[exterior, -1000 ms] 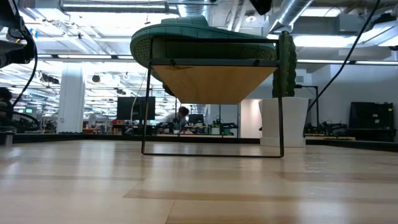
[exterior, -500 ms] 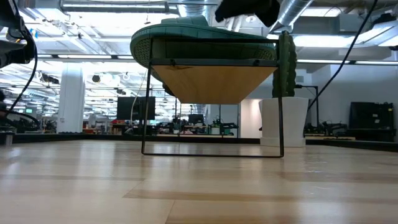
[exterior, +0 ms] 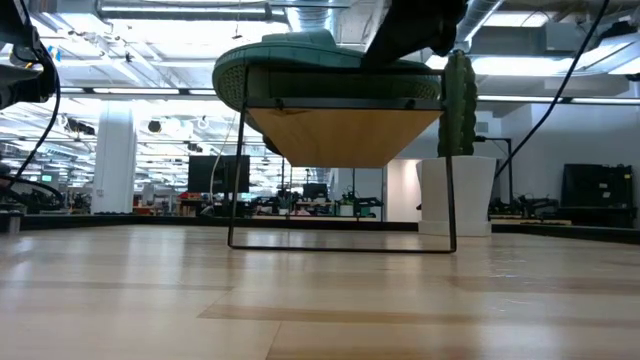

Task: Pick and place slides into the shelf
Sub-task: Adjust the black and green slippers

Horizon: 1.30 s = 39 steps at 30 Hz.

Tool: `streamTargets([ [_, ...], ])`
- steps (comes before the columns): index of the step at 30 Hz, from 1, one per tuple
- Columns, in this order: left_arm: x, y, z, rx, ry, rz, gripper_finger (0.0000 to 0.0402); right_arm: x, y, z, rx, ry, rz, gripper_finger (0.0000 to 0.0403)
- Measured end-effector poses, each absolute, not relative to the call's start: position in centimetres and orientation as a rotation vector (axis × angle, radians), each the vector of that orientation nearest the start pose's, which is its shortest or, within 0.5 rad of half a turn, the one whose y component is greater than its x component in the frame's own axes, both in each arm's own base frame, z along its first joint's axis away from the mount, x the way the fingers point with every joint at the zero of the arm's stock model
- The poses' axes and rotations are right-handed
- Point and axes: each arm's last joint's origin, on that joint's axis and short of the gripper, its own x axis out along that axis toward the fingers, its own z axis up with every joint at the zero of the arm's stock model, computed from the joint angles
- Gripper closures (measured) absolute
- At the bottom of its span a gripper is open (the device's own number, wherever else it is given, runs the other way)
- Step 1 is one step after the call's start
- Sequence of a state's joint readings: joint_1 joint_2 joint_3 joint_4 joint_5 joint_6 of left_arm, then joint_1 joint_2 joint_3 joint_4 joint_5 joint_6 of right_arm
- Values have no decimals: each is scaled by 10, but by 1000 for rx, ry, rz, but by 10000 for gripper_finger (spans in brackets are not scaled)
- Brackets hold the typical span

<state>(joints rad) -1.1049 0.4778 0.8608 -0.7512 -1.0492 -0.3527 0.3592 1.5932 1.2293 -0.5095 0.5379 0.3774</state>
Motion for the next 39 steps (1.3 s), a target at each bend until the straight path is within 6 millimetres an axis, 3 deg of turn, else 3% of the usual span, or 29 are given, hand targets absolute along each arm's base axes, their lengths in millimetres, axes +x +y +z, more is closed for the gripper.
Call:
streamTargets([
  [39, 55, -54, 341, -21, 197, -39, 401, 317, 92, 278, -132, 795, -379, 403],
])
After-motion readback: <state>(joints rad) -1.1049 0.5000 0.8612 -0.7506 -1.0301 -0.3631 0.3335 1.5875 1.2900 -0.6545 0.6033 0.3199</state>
